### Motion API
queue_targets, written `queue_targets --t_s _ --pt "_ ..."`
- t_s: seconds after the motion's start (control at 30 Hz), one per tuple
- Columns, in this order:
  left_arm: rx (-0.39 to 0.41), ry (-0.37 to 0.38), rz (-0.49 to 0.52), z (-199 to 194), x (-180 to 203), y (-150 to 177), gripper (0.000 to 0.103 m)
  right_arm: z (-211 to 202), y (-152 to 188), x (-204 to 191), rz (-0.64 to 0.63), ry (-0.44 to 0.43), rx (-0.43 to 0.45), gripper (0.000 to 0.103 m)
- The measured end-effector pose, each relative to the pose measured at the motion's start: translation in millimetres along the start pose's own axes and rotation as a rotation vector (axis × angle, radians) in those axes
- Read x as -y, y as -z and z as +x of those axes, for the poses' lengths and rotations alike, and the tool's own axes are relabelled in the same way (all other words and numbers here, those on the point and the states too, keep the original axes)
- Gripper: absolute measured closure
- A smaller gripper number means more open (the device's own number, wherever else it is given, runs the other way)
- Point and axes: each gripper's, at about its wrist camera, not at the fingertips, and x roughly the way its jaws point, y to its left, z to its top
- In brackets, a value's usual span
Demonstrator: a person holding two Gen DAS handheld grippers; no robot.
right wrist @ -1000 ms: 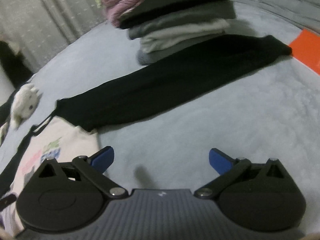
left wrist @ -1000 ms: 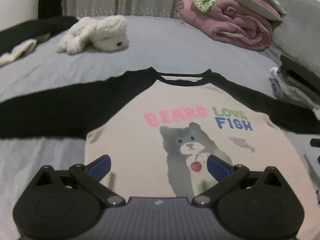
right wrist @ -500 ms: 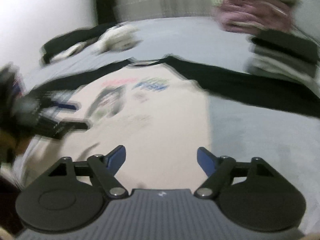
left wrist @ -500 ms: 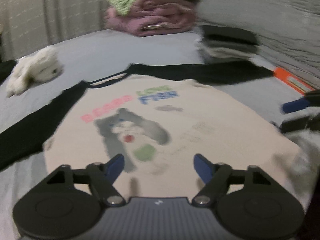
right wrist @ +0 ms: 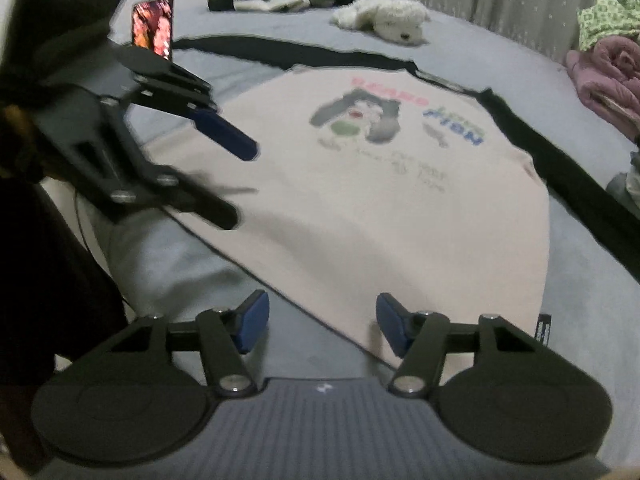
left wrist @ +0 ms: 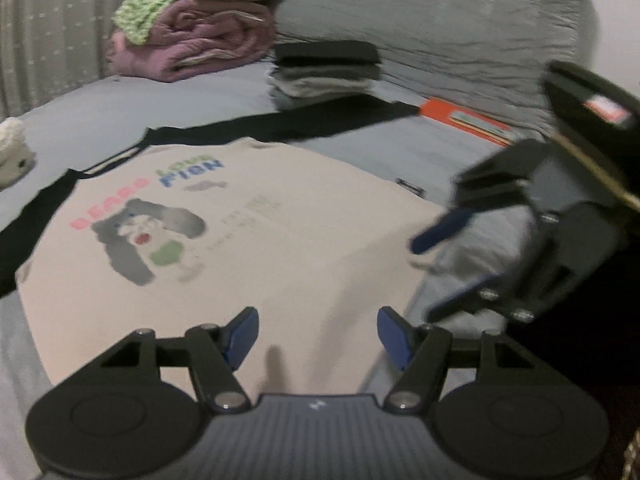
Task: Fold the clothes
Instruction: 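Close both grippers on the side edge of the T-shirt body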
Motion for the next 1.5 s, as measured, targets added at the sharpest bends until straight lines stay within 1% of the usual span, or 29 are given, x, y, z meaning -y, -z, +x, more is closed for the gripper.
queue_targets --t_s 0.07,0.13,0.2,0.23,0.3,0.33,0.4,0.43,0.63,0.7,0.77,0.8,0.87,0.9,0.93,1.03,1.07,1.13,1.17,1.2,1.23,1.27,1.33,1.37,1.4,1.43,1.47,1.5 --pt "-0.006 0.024 0.01 -0.4 2.8 1.9 0.035 4.7 3.4 0.2 -0.009 0.014 -0.019 0.046" --pt "-0.016 0.049 0.02 0.0 5.2 3.3 0.035 7.9 6.2 -0.3 -0.022 0.026 -0.033 0.047" --pt "-0.029 0.069 0.031 1.7 7.3 4.2 0.034 9.3 5.6 -0.9 -0.032 0.03 -0.032 0.053" --pt "-0.036 0.074 0.038 2.9 8.6 4.7 0.034 9.8 5.3 -1.4 -0.036 0.033 -0.031 0.059" --pt "-0.049 0.08 0.05 5.5 11.1 5.5 0.034 10.9 4.5 -0.7 -0.037 0.037 -0.029 0.077" --pt "-0.056 0.08 0.056 6.8 12.3 5.7 0.034 11.3 3.6 0.8 -0.028 0.031 -0.029 0.091" --pt "-0.068 0.08 0.065 9.7 13.9 6.2 0.034 10.1 0.7 4.3 -0.004 0.025 -0.026 0.097" --pt "-0.074 0.08 0.069 11.3 14.3 6.5 0.034 9.0 -0.9 5.8 0.006 0.026 -0.023 0.103" --pt "-0.1 0.075 0.077 17.3 14.9 7.8 0.035 5.5 -11.6 20.7 0.069 0.045 0.002 0.103" --pt "-0.109 0.073 0.083 19.2 15.1 8.6 0.035 3.0 -13.6 23.1 0.08 0.038 0.006 0.102" --pt "-0.116 0.073 0.091 20.6 15.7 9.2 0.034 0.7 -13.6 23.8 0.089 0.014 0.003 0.088" --pt "-0.119 0.074 0.097 21.4 16.1 9.3 0.034 -0.3 -12.8 23.3 0.089 0.001 -0.001 0.083" --pt "-0.125 0.077 0.105 21.9 16.0 9.5 0.032 -1.2 -10.0 18.7 0.069 -0.015 -0.007 0.047" --pt "-0.128 0.078 0.106 22.2 15.8 9.5 0.031 -1.3 -8.1 15.3 0.049 -0.024 -0.002 0.044" --pt "-0.131 0.078 0.108 22.5 15.6 9.5 0.031 -0.8 -6.4 11.2 0.025 -0.034 0.001 0.044" --pt "-0.136 0.079 0.116 23.6 16.8 9.7 0.029 7.3 -3.2 -0.1 -0.045 -0.042 -0.026 0.045" --pt "-0.138 0.078 0.121 24.1 17.6 9.8 0.028 10.3 -2.1 -3.8 -0.068 -0.042 -0.037 0.05" --pt "-0.14 0.074 0.133 25.2 19.4 10.4 0.027 15.3 0.3 -8.7 -0.11 -0.039 -0.045 0.056" --pt "-0.14 0.073 0.138 25.6 20.2 10.5 0.027 17.3 1.0 -9.9 -0.126 -0.036 -0.044 0.065" --pt "-0.138 0.069 0.141 25.8 20.6 10.5 0.027 18.4 0.2 -9.4 -0.129 -0.03 -0.043 0.073" --pt "-0.136 0.069 0.139 25.8 20.6 10.1 0.027 19.4 -1.3 -7.3 -0.123 -0.016 -0.045 0.091" --pt "-0.133 0.068 0.136 25.8 20.4 9.6 0.029 19.9 -2.9 -4.9 -0.113 -0.007 -0.046 0.096" --pt "-0.121 0.058 0.131 25.5 19.6 8.0 0.032 18.3 -6.7 1.9 -0.076 -0.013 -0.039 0.1" --pt "-0.114 0.054 0.129 25.0 19.3 7.4 0.034 15.5 -9.1 4.1 -0.061 -0.012 -0.027 0.1" --pt "-0.107 0.051 0.126 24.5 19.0 6.7 0.039 12.0 -11.8 5.8 -0.05 -0.008 -0.012 0.103" --pt "-0.101 0.046 0.124 24.2 18.5 6.3 0.042 8.8 -14.7 7.7 -0.04 -0.003 0.003 0.103" --pt "-0.098 0.038 0.117 24.5 17.2 5.3 0.053 6.4 -18.0 9.9 -0.03 0.002 0.016 0.102" --pt "-0.096 0.029 0.109 24.8 15.7 4.3 0.066 4.9 -21.3 11.7 -0.023 0.008 0.026 0.102"
